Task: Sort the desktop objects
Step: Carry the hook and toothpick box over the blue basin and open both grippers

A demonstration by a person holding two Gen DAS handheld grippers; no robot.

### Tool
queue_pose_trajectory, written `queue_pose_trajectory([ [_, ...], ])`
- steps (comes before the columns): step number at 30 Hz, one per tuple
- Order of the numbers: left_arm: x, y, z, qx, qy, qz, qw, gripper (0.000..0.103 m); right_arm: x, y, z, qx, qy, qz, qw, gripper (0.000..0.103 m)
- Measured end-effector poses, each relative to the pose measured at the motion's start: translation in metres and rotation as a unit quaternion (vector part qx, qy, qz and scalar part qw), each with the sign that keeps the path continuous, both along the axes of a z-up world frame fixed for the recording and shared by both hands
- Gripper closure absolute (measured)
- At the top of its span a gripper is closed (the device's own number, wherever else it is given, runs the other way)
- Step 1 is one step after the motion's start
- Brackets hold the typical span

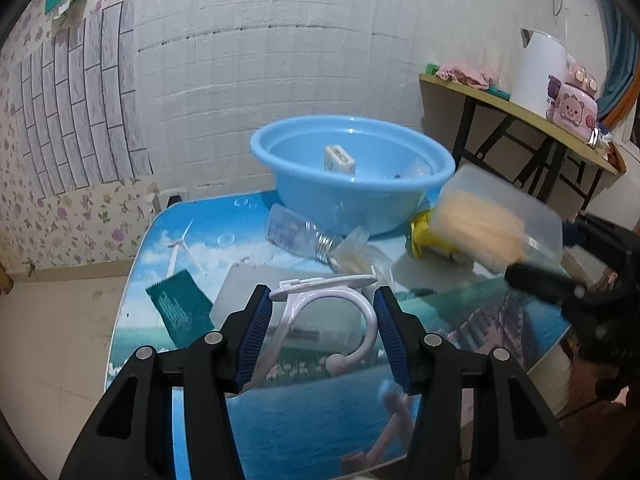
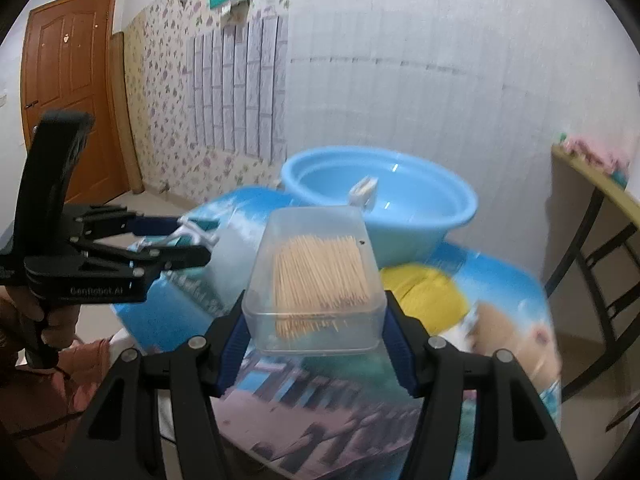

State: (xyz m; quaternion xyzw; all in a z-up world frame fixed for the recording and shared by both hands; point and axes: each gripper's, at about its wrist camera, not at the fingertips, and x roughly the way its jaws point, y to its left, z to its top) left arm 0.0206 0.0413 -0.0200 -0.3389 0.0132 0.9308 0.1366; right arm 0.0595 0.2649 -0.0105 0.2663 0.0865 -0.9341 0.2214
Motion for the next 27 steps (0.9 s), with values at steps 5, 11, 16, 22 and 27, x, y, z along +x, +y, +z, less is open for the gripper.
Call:
queue_pose_trajectory([
  [5, -0.007, 0.003, 0.013, 0.004, 0.015, 0.005, 0.9999, 0.051, -0.015, 0.010, 0.015, -0.009, 0.022, -0.009, 1.000, 0.043],
  [11, -0.021, 0.010, 0.021, 0.007, 0.019, 0.004, 0.9998, 0.051, -0.039, 0.017, 0.015, -0.019, 0.024, -0.015, 0.999, 0.043],
  [16, -0.036, 0.019, 0.028, 0.009, 0.028, 0.002, 0.9996, 0.051, -0.055, 0.022, 0.013, -0.024, 0.020, -0.016, 0.999, 0.043],
  [22, -0.061, 0.031, 0.041, 0.014, 0.046, -0.005, 0.9988, 0.051, -0.075, 0.027, 0.010, -0.024, 0.019, -0.017, 0.999, 0.043],
  [27, -0.084, 0.053, 0.043, 0.010, 0.054, -0.024, 0.9982, 0.050, -0.091, 0.028, 0.004, -0.028, 0.012, -0.016, 0.999, 0.043],
])
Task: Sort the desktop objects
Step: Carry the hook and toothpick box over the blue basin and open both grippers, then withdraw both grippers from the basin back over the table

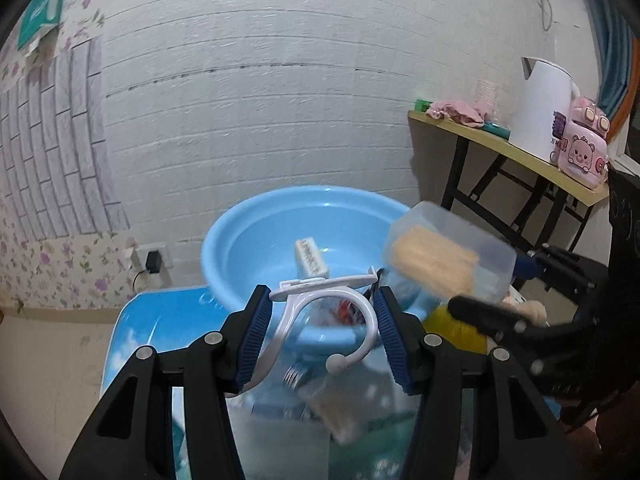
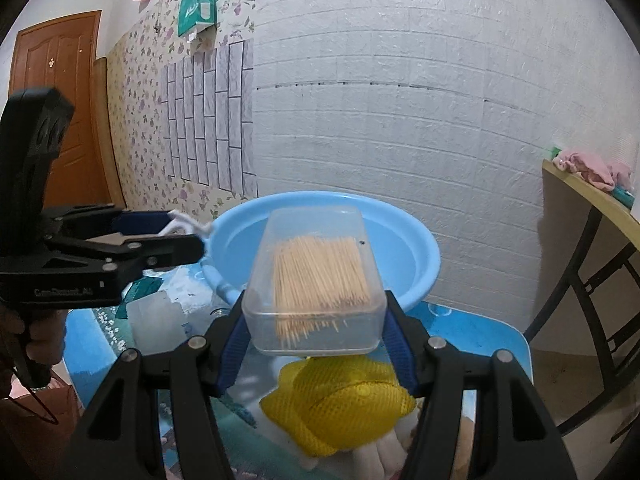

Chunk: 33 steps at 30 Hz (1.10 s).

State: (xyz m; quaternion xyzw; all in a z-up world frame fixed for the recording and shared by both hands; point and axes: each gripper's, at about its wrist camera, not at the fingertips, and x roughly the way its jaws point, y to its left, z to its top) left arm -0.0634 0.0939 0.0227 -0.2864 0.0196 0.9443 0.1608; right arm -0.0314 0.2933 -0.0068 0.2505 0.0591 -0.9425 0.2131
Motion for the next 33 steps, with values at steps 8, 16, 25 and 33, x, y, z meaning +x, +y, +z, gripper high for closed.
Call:
queue_pose_trajectory([
  [8, -0.028, 0.020, -0.009, -0.013, -0.005, -0.020, 0.9997, 0.045, -0.018, 0.007, -0.015, -0.007, -0.028, -0.006, 1.000, 0.042],
  [16, -0.029, 0.020, -0.016, -0.019, -0.014, -0.011, 0.9997, 0.037, -0.024, 0.008, -0.017, -0.013, -0.038, -0.010, 0.999, 0.041],
  [25, -0.015, 0.009, -0.012, -0.021, -0.011, 0.003, 0.9997, 0.036, -0.013, 0.011, -0.012, -0.015, -0.033, -0.013, 0.999, 0.041],
  [33, 0.004, -0.011, -0.012, -0.020, -0.020, 0.027, 0.9993, 0.033, 0.000, 0.013, -0.012, -0.009, -0.044, -0.022, 0.999, 0.041],
])
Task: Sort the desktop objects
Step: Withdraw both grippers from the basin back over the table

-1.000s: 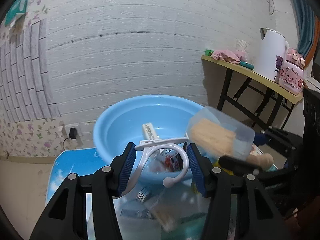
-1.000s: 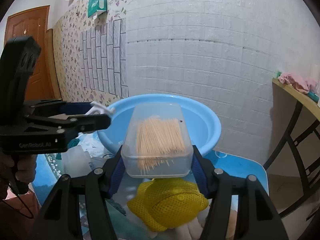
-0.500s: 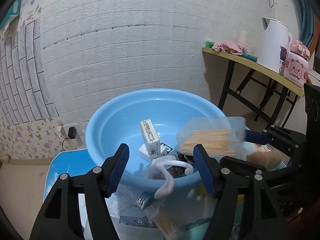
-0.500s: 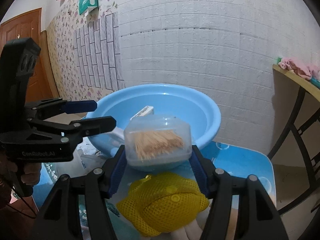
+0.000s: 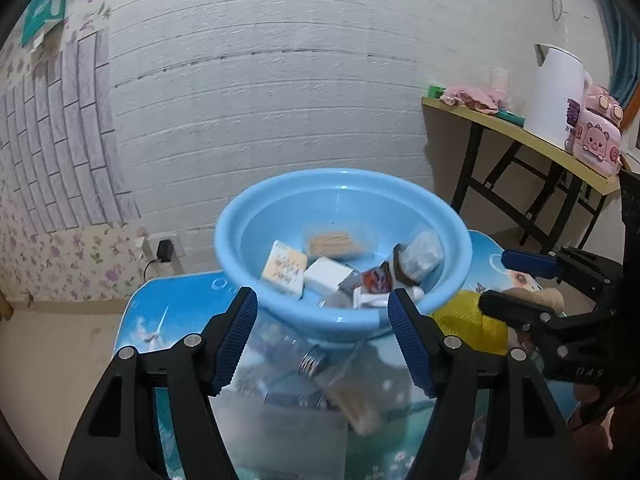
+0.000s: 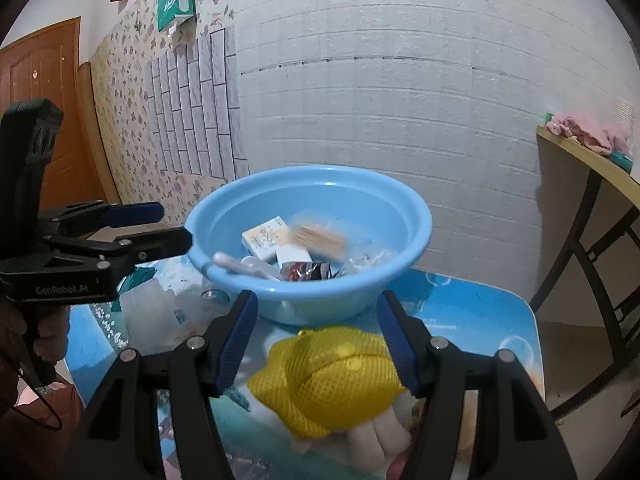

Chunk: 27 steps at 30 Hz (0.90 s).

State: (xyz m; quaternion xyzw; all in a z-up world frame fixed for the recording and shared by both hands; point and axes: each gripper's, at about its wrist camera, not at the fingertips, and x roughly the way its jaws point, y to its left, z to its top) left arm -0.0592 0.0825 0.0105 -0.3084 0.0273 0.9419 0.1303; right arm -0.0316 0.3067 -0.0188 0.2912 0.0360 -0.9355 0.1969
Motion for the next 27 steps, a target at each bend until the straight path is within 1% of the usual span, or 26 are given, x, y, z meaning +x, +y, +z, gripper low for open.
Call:
queue_pose_trajectory([
  [1, 0.003, -0.003, 0.000, 0.000, 0.000, 0.003, 1.0000, 0.030, 0.001, 0.000, 0.000, 0.002, -0.004, -0.002, 1.000, 0.041],
  [6, 0.018, -0.015, -0.001, 0.001, -0.007, 0.017, 0.9998, 0.026, 0.005, 0.003, -0.003, -0.006, -0.030, -0.015, 0.999, 0.041],
  [9, 0.025, -0.019, -0.005, -0.005, -0.018, 0.017, 0.9997, 0.022, 0.010, 0.004, -0.003, -0.011, -0.039, -0.023, 0.999, 0.041],
  [11, 0.031, -0.022, -0.008, -0.011, -0.024, 0.018, 0.9995, 0.016, 0.014, 0.003, -0.003, -0.011, -0.042, -0.025, 0.999, 0.041],
  [18, 0.048, -0.033, -0.012, -0.023, -0.047, 0.027, 0.9983, 0.015, 0.028, -0.004, 0.000, -0.006, -0.052, -0.025, 0.998, 0.040],
  [19, 0.050, -0.034, -0.012, -0.023, -0.050, 0.028, 0.9981, 0.015, 0.030, -0.005, 0.001, -0.006, -0.053, -0.026, 0.998, 0.035],
  [20, 0.052, -0.036, -0.011, -0.022, -0.052, 0.030, 0.9980, 0.014, 0.031, -0.006, 0.001, -0.004, -0.055, -0.028, 0.998, 0.024],
  [22, 0.057, -0.041, -0.009, -0.017, -0.053, 0.035, 0.9978, 0.014, 0.036, -0.007, 0.004, -0.003, -0.052, -0.028, 0.998, 0.013],
  [25, 0.065, -0.045, -0.006, -0.019, -0.051, 0.039, 0.9977, 0.014, 0.042, -0.009, 0.008, -0.002, -0.051, -0.029, 0.998, 0.011],
  [27, 0.070, -0.047, -0.005, -0.023, -0.048, 0.039, 0.9978, 0.014, 0.046, -0.008, 0.010, -0.004, -0.050, -0.030, 0.998, 0.007],
])
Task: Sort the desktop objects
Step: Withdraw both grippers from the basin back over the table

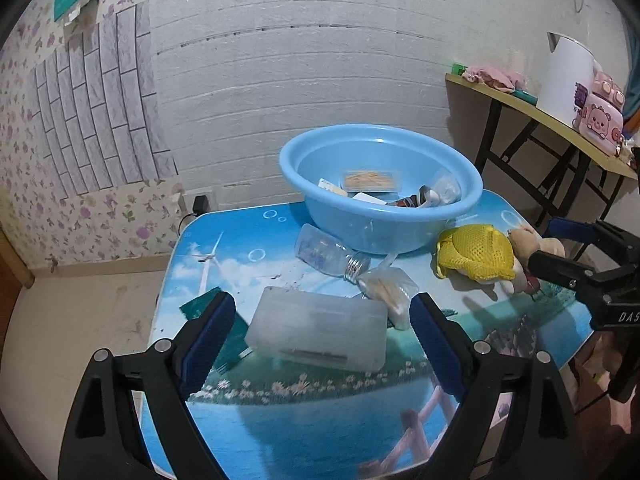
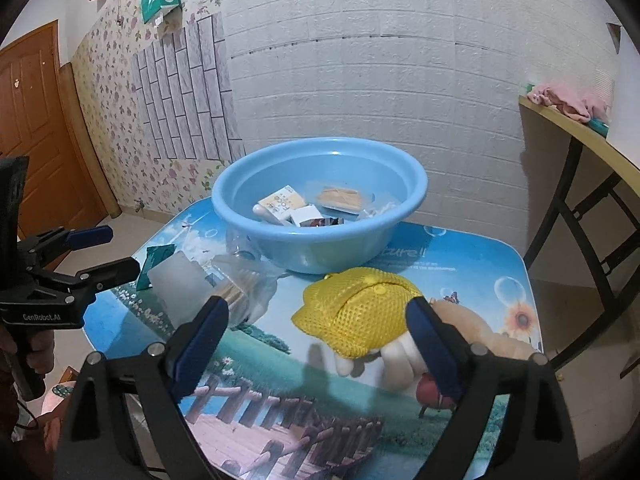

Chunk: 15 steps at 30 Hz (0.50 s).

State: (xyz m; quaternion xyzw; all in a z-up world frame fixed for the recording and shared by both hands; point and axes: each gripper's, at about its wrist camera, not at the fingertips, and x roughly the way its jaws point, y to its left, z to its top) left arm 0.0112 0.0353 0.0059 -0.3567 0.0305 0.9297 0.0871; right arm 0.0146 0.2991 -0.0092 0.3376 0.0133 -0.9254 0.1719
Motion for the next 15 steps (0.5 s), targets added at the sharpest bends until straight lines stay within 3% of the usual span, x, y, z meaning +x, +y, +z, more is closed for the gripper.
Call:
queue_pose_trajectory([
  [1, 0.004, -0.001, 0.001, 0.000, 0.002, 0.001, 1.0000, 0.014, 0.002, 0.002, 0.000, -0.004, 0.000, 0.000, 1.000, 0.000],
  [15, 0.031, -0.026, -0.003, 0.016, 0.008, 0.018, 0.9997, 0.014, 0.024, 0.000, -0.005, 0.003, -0.006, -0.001, 1.000, 0.000],
])
